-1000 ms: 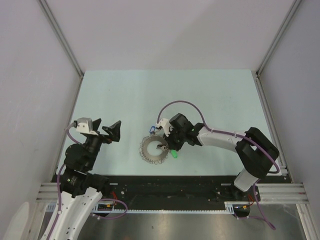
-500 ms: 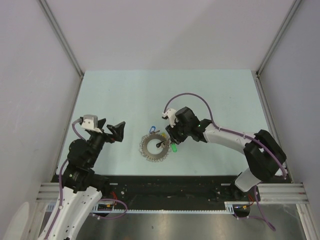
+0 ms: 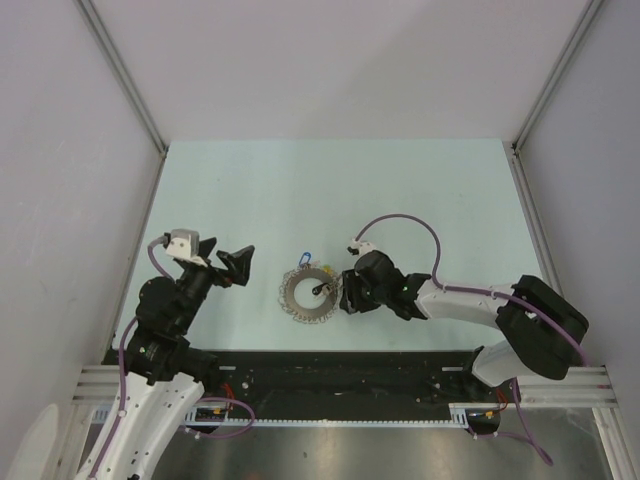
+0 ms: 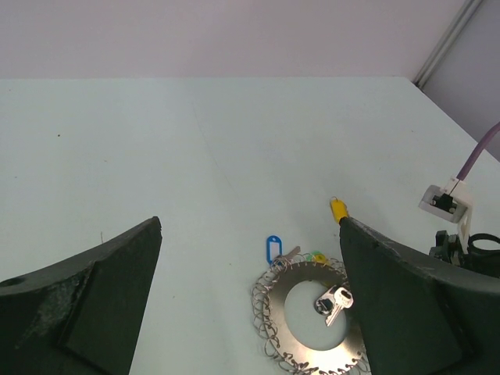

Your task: Put the keys on the keyring

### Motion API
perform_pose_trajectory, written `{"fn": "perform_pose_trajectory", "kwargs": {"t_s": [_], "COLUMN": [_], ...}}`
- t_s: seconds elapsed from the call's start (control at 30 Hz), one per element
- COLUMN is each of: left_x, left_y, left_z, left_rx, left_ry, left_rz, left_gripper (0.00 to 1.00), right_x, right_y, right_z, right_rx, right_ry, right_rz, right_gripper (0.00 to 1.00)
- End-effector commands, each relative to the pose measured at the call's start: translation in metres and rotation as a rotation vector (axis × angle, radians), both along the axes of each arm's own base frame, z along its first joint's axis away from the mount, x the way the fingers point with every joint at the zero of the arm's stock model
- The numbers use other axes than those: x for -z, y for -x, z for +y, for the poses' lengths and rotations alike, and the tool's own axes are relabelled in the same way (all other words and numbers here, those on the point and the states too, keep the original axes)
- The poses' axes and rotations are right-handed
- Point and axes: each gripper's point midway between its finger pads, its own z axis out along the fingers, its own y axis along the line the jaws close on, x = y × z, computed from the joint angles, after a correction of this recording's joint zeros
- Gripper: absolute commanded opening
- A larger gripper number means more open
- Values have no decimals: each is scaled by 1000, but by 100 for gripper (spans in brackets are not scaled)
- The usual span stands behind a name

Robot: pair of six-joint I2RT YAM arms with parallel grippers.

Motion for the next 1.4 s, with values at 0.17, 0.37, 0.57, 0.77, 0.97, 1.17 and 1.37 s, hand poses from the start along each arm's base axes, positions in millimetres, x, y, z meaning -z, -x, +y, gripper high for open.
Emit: {"fn": "perform_pose_trajectory", "kwargs": {"t_s": [0.17,0.37,0.57,0.77,0.97,1.17,1.37], "left_x": [-9,-8,-8,-7,-8,-8,-8], "left_y": [4,4,5,5,5,4,5], "left_z": [-3,-3,-4,-5,-4,-4,-4], "left_rx": [27,33,38,41,39,38,41], "left_ry": [-9,-14,-15,-16,-17,-16,-15], "left_rz": [-27,-26,-28,-26,-27,-26,-29], "left_gripper": [100,100,100,100,100,100,100], "right_x": [1,10,15,15,1,-6,-2], "right_y": [-11,-12,-13,-29,-27,-16,-15], "right_z": [26,26,25,7,2,10,9], "right_rx": [186,204,198,219,236,243,284], "right_ry": [-179,-172,-161,-119,-125,-145,-172], "right_rz": [18,28,33,-2,-19,-16,1], "right_gripper": [38,33,25,22,30,28,26]}}
